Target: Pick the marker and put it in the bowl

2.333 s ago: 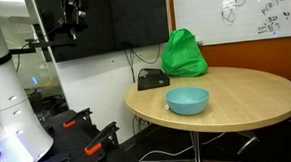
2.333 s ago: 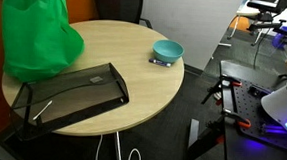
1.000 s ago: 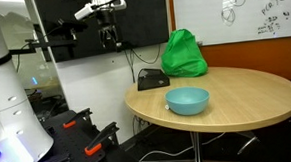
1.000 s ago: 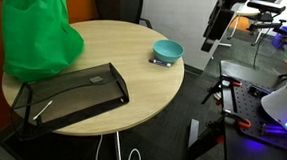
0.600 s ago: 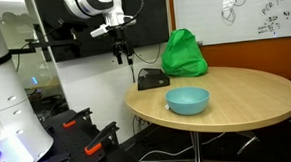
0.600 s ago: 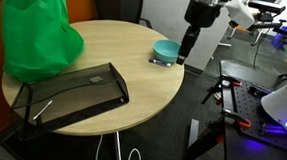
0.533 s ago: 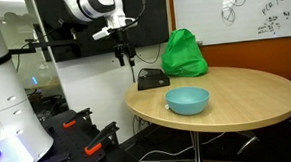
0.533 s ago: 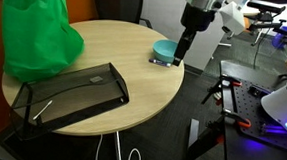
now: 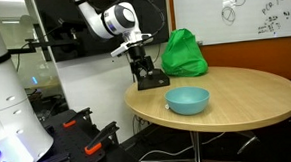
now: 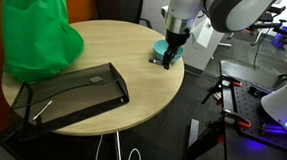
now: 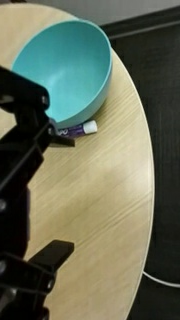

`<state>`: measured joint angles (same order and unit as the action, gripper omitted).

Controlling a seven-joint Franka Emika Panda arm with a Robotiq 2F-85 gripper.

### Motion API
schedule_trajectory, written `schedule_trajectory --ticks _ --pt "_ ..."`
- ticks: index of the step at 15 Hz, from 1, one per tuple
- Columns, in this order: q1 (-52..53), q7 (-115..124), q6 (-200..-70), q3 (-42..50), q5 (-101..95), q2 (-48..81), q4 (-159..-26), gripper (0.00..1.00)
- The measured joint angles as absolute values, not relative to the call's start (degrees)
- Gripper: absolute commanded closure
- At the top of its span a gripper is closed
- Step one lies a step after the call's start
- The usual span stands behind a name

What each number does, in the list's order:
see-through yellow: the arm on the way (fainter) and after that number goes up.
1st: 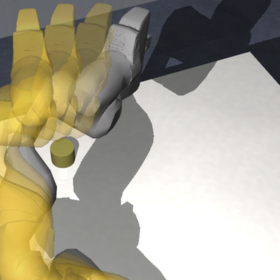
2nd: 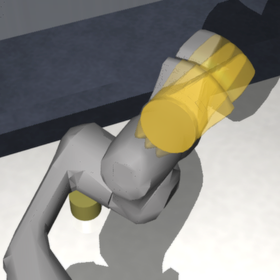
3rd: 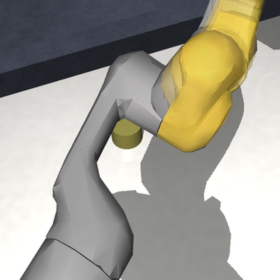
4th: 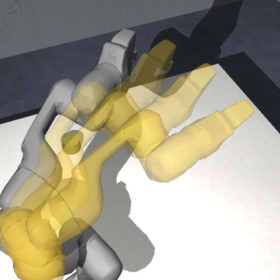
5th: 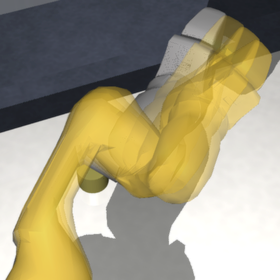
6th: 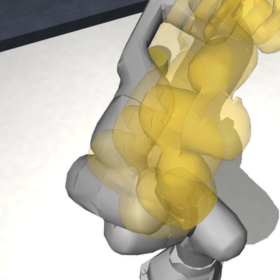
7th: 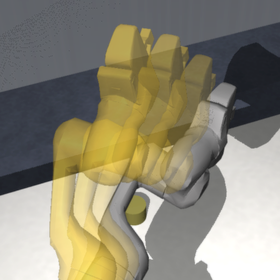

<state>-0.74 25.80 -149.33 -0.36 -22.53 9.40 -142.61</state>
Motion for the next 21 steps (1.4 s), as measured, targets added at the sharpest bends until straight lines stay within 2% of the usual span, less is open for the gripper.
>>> schedule_trajectory --ticks 9,21 --pt "5.7 27.1 -149.2 7.5 -24.6 27.2 -129.1 0.0" --pt "6.8 26.2 -147.0 12.4 -24.0 35.7 -118.4 0.0"
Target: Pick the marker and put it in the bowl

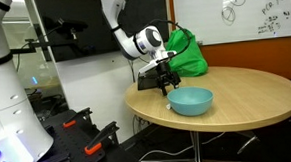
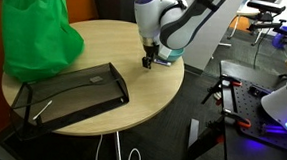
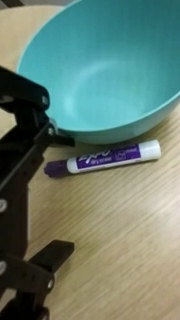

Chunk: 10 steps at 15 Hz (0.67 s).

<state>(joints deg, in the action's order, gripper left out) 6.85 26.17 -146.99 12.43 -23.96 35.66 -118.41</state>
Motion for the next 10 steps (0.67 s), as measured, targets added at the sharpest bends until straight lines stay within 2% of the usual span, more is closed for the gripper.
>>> schedule_trajectory --ticks 10 --pt "3.8 18.0 -146.4 11.0 -16.6 36.4 -117.1 0.0"
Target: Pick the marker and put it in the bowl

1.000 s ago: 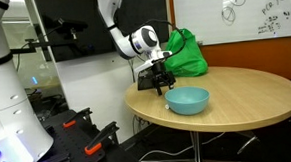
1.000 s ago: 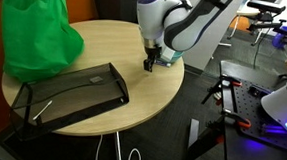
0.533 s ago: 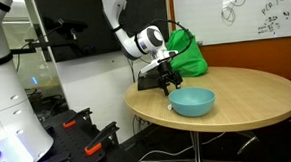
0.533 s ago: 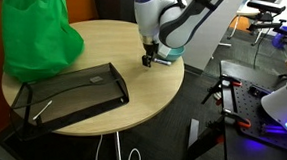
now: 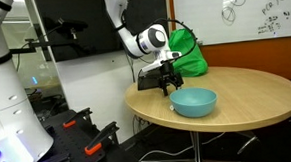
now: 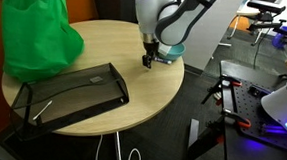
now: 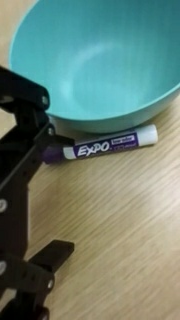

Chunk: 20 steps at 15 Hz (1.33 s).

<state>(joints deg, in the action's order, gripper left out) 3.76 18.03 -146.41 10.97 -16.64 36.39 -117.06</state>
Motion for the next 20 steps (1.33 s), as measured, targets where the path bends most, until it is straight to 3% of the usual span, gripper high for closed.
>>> schedule_trajectory --ticks 9,20 --pt "1.5 11.1 -146.3 9.9 -14.4 38.8 -114.5 0.04" --pt "-6.4 -1.1 -141.2 4.9 -6.1 39.7 -110.6 0.87"
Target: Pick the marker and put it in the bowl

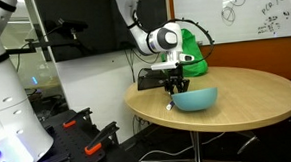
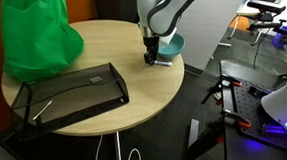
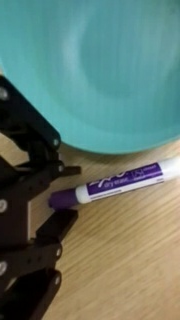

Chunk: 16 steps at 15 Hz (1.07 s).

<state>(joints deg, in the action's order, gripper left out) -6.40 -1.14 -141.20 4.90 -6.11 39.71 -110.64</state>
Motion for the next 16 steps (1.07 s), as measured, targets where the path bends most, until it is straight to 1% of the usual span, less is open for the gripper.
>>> schedule_trajectory --ticks 1,2,3,10,16 --pt "-6.5 -1.8 -140.8 4.8 -6.1 39.7 -110.4 0.95" --pt "-6.6 -2.4 -140.5 4.6 -5.9 39.7 -110.2 0.99" --pt "-6.7 -3.0 -140.2 4.3 -5.9 39.6 -110.0 0.95" --pt "-7.2 -5.7 -140.2 1.1 -3.5 38.8 -110.1 0.95" --pt "-9.3 -6.0 -140.2 1.5 -2.9 32.6 -111.3 0.95"
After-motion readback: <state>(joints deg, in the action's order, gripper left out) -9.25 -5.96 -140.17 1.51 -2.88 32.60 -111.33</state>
